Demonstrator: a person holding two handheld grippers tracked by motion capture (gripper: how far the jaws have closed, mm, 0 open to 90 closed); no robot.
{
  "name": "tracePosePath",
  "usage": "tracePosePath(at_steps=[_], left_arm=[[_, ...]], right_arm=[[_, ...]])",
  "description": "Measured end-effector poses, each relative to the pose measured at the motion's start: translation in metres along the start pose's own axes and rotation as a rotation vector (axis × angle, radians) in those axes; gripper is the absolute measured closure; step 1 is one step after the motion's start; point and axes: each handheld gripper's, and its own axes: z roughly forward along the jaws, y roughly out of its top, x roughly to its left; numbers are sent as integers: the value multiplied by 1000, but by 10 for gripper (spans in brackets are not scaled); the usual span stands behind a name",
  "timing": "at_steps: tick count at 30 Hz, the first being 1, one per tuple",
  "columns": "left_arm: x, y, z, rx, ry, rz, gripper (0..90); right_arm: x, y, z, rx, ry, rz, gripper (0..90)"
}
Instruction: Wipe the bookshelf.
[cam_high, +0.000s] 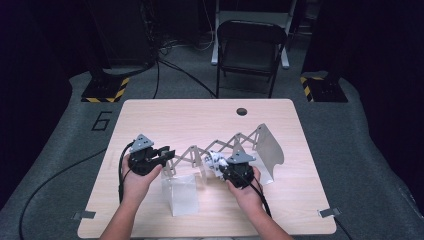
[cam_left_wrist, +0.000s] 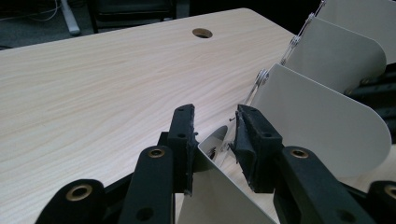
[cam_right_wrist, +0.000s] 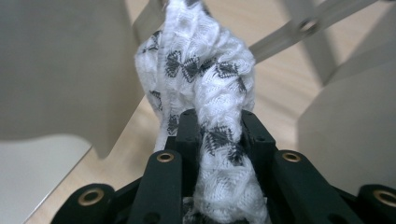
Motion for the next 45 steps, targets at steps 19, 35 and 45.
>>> tracePosePath(at_steps=[19,35,45], left_arm=[[0,0,0,-2,3,0,682],[0,0,1,0,4,3,683],[0,0,1,0,4,3,684]], right_arm=[[7,40,-24,-144,318,10,729],[9,39,-30,-170,394,13,731],[13,5,-3,-33,421,26,731]])
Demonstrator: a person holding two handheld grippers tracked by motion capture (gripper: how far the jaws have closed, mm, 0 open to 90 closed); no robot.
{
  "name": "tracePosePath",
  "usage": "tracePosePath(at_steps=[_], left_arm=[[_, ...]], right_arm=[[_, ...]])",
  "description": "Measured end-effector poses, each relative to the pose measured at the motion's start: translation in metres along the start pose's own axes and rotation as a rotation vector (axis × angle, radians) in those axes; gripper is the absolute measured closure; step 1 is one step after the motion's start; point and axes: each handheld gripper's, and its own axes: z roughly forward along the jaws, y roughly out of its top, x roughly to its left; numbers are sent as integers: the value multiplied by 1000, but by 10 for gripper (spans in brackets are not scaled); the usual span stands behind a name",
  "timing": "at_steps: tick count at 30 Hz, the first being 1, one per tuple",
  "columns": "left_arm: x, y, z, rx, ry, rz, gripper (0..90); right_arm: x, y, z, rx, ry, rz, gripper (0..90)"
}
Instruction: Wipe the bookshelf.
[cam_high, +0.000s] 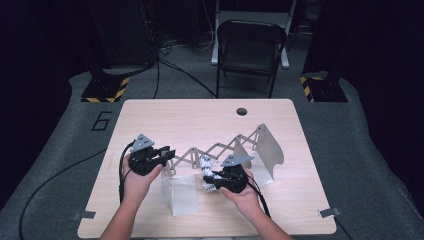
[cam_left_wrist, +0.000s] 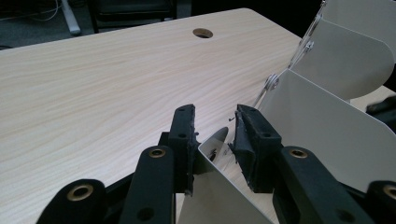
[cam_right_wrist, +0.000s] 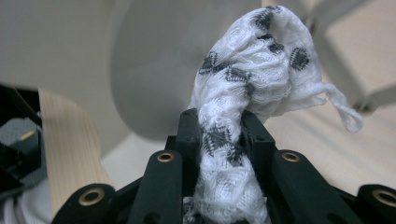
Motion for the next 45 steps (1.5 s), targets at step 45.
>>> tracePosePath(at_steps=[45], left_arm=[[-1,-1,0,-2,2,-4,682]], right_arm=[[-4,10,2,-65,-42,-21,730]])
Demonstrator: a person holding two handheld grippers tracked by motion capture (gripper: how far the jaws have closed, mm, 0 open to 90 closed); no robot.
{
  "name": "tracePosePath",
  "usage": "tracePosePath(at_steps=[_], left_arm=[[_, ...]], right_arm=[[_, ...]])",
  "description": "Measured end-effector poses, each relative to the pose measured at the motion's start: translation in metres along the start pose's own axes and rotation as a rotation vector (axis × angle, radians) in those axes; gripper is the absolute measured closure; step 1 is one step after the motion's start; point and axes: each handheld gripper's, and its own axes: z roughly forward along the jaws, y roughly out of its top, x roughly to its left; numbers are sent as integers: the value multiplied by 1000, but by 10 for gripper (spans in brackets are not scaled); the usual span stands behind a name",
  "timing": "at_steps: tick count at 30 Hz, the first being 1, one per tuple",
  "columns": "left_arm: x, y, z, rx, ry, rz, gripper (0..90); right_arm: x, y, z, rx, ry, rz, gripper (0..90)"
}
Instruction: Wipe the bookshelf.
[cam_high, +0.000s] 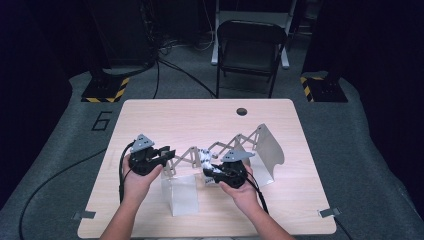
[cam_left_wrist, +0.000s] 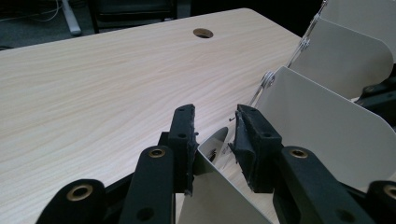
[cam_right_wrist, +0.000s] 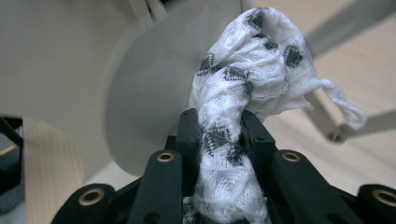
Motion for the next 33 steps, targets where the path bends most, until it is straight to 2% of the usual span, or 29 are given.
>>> tracePosePath(at_steps=[2,5,6,8,9,13,14,17,21,24,27,30,33], left_arm=[[0,0,0,-2,1,-1,682],[0,0,0,-6,1,-5,681],[0,0,0,-5,2,-3,682],[0,0,0,-6,2,-3,682],[0,0,0,-6,3,-3,681],[-1,0,1,-8,4,-3,682],[-1,0,1,-7,5,-3,682],[-1,0,0,-6,6,-2,679],[-1,0,0,6,-1,1,661],[-1,3,-2,19,-8,1,648],[0,6,-5,29,-11,7,650],[2,11,-12,1,-21,-2,657],[1,13,-20,-12,-13,7,653]], right_arm=[[-2,-10,8,53,-3,4,730],[-5,-27,19,131,12,44,730],[-5,-31,20,144,13,53,729],[-4,-30,17,132,14,55,730],[-3,-28,15,119,16,57,730],[4,-6,-9,-5,34,64,730],[8,2,-18,-49,39,59,729],[20,21,-37,-113,30,20,728],[31,30,-47,-148,-18,-15,725],[37,33,-50,-165,-80,-46,718],[38,34,-49,-168,-83,-36,719],[42,39,-54,-197,-93,-44,720],[47,46,-59,-220,-107,-62,720]])
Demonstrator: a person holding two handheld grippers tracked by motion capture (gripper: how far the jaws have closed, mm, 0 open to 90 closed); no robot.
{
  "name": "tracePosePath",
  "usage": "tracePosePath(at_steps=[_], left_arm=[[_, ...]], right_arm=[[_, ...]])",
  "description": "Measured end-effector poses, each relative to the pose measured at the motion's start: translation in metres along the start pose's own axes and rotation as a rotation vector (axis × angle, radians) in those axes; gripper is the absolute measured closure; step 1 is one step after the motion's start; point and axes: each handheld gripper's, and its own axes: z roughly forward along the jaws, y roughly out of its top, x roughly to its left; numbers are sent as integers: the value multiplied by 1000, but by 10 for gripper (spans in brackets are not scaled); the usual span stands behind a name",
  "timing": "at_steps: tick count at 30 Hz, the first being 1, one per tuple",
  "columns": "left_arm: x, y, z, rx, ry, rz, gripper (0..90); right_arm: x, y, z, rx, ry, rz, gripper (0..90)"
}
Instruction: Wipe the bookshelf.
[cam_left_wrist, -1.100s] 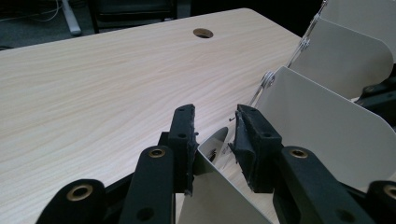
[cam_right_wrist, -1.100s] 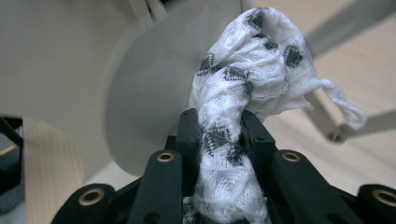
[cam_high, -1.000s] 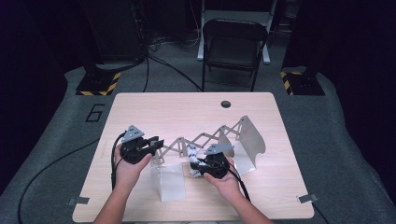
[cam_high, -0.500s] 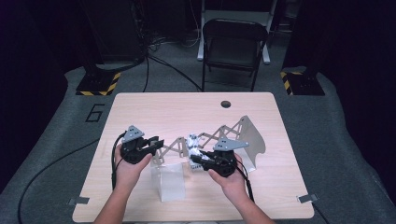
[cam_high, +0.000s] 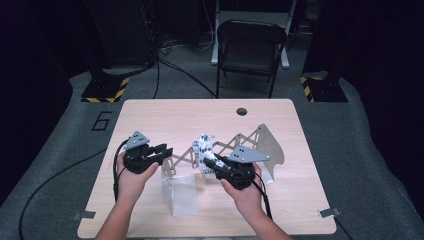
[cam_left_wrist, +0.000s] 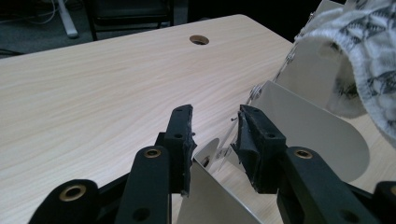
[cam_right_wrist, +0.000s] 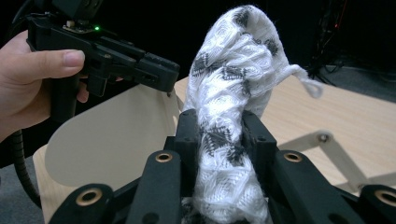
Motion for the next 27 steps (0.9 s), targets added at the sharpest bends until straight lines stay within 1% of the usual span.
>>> tracePosePath(at_steps=[1,3,4,5,6,8,9,10,11,13,15,16,17,18,20,21,23,24,27], left_arm=[[0,0,-2,-3,-1,-5,649],[1,-1,-7,-5,-6,-14,638],[1,-2,-9,-13,-11,-22,631],[1,-3,-11,-17,-14,-28,621],[1,-5,-12,-21,-17,-32,609],[2,-9,-14,-13,-24,-37,584],[2,-11,-14,-15,-28,-50,576],[3,-13,-14,-6,-37,-48,573],[3,-14,-14,-6,-37,-50,568],[3,-16,-14,-3,-43,-55,566],[2,-17,-14,-1,-53,-58,561],[1,-18,-13,3,-63,-62,564],[0,-18,-12,4,-59,-58,560],[-1,-19,-11,0,-53,-57,548],[-1,-19,-9,-7,-47,-61,545],[-1,-19,-9,-7,-47,-66,548],[-2,-19,-7,-9,-51,-73,554],[-3,-18,-6,-11,-53,-73,553],[-7,-16,0,-13,-56,-68,540]], right_arm=[[2,3,1,6,-5,-7,719],[5,4,4,17,-15,-25,713],[6,3,6,30,-24,-33,706],[6,1,11,54,-37,-48,690],[7,-1,15,82,-37,-43,682],[9,-7,21,107,-26,-29,645],[11,-9,24,123,-41,-35,611],[12,-11,26,139,-52,-44,594],[14,-13,29,160,-75,-65,578],[17,-16,33,175,-105,-87,568],[18,-17,35,193,-128,-100,567],[17,-18,37,190,-142,-101,572],[15,-19,37,205,-143,-113,588],[15,-20,37,212,-157,-115,613],[11,-20,36,213,-160,-122,649],[10,-21,36,206,-164,-110,660],[5,-21,35,204,-168,-114,681],[3,-21,35,205,-178,-120,689],[-3,-21,34,205,-182,-114,700]])
